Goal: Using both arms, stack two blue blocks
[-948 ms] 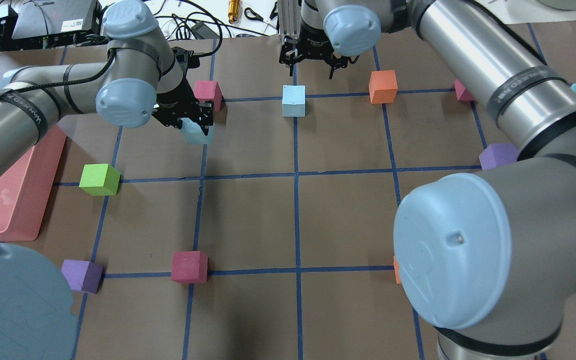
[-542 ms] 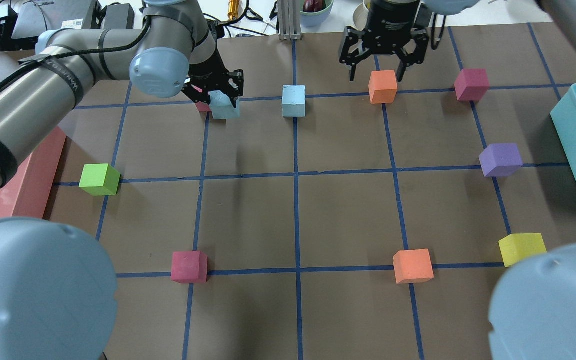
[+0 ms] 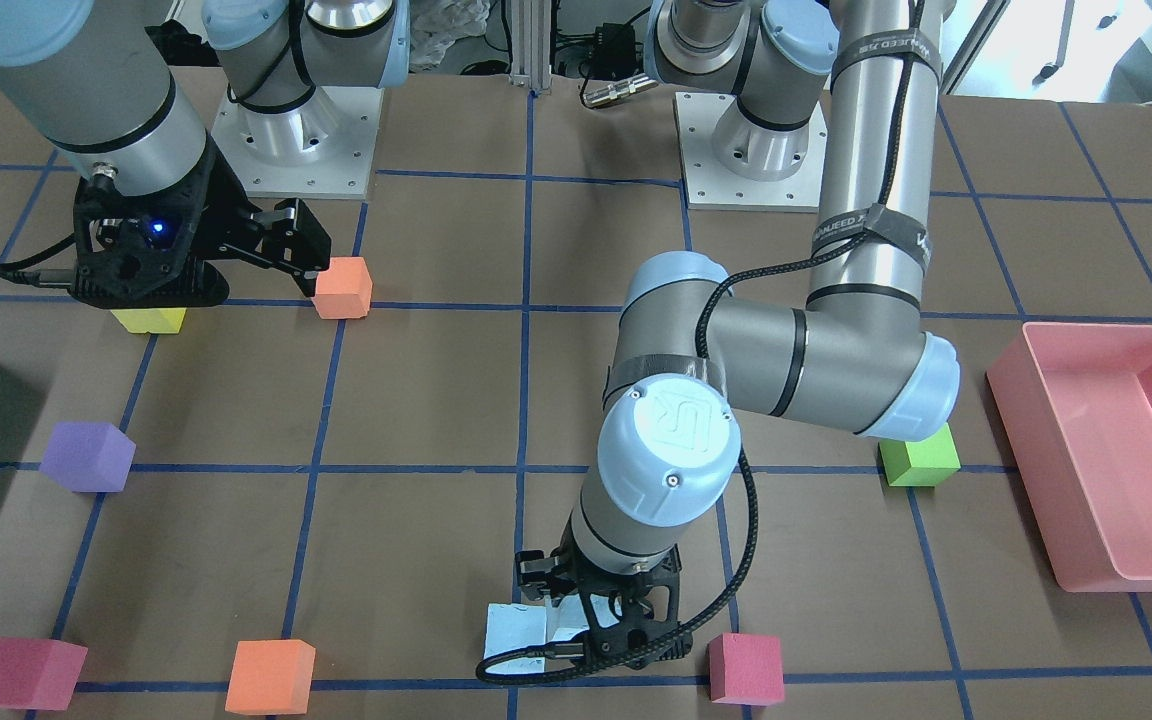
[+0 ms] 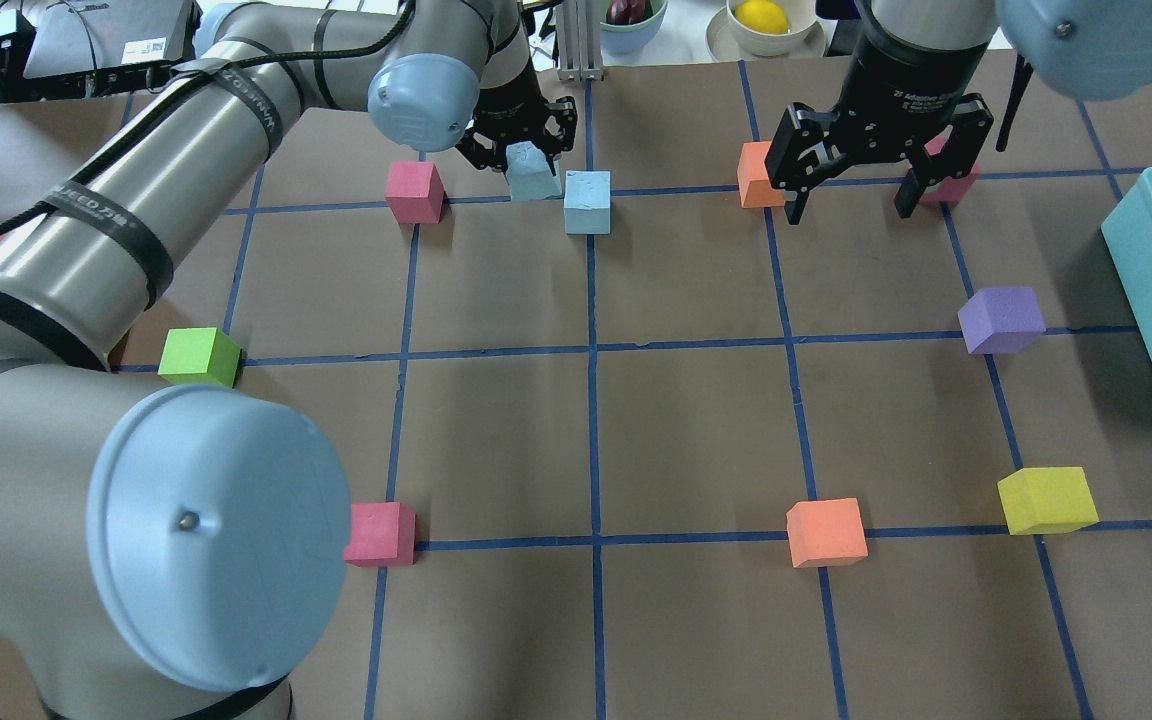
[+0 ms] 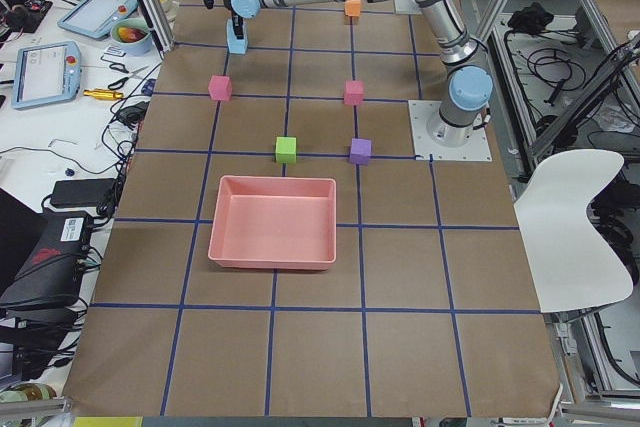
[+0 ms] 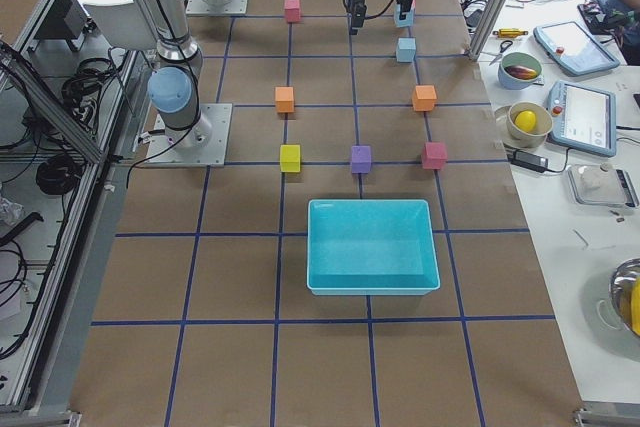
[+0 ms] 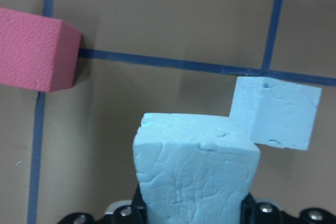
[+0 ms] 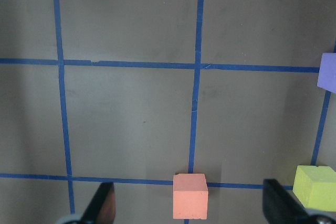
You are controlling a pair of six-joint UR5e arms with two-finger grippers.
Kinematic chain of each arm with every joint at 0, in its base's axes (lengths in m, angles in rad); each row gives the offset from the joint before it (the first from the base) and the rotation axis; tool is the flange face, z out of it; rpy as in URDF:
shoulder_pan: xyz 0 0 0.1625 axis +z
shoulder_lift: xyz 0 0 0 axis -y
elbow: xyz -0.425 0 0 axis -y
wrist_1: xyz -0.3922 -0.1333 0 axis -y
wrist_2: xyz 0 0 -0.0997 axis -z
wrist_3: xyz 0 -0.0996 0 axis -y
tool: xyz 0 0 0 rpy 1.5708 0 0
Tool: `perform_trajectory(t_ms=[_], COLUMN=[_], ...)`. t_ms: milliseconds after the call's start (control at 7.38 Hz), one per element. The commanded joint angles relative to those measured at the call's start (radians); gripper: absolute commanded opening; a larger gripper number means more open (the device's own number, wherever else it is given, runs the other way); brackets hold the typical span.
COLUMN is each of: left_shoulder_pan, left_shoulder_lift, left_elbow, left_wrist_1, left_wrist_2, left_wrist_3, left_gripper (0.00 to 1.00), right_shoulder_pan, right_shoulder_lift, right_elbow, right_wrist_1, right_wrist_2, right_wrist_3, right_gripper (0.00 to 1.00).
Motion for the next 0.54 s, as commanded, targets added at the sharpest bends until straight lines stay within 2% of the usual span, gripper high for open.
perform_trajectory(t_ms=[0, 271, 406], left_shoulder_pan=[-0.037, -0.045, -0.048], left_shoulder_lift=[-0.058, -0.08, -0.088], left_elbow=[0.065, 0.09, 0.091], left_wrist_1=[-0.006, 0.0, 0.001], left_wrist_2=[0.01, 0.004, 0.004], left_wrist_3=[-0.005, -0.007, -0.009], left_gripper=[0.08, 0.08, 0.08], right_shoulder_pan=[0.001, -0.002, 0.0], right_shoulder_lift=[-0.015, -0.024, -0.024], right_elbow=[0.014, 0.013, 0.013], right_wrist_1=[0.008, 0.061, 0.053], right_wrist_2=[0.002, -0.007, -0.008], right_wrist_3=[0.0, 0.006, 0.006], right_gripper=[1.0, 1.0, 1.0])
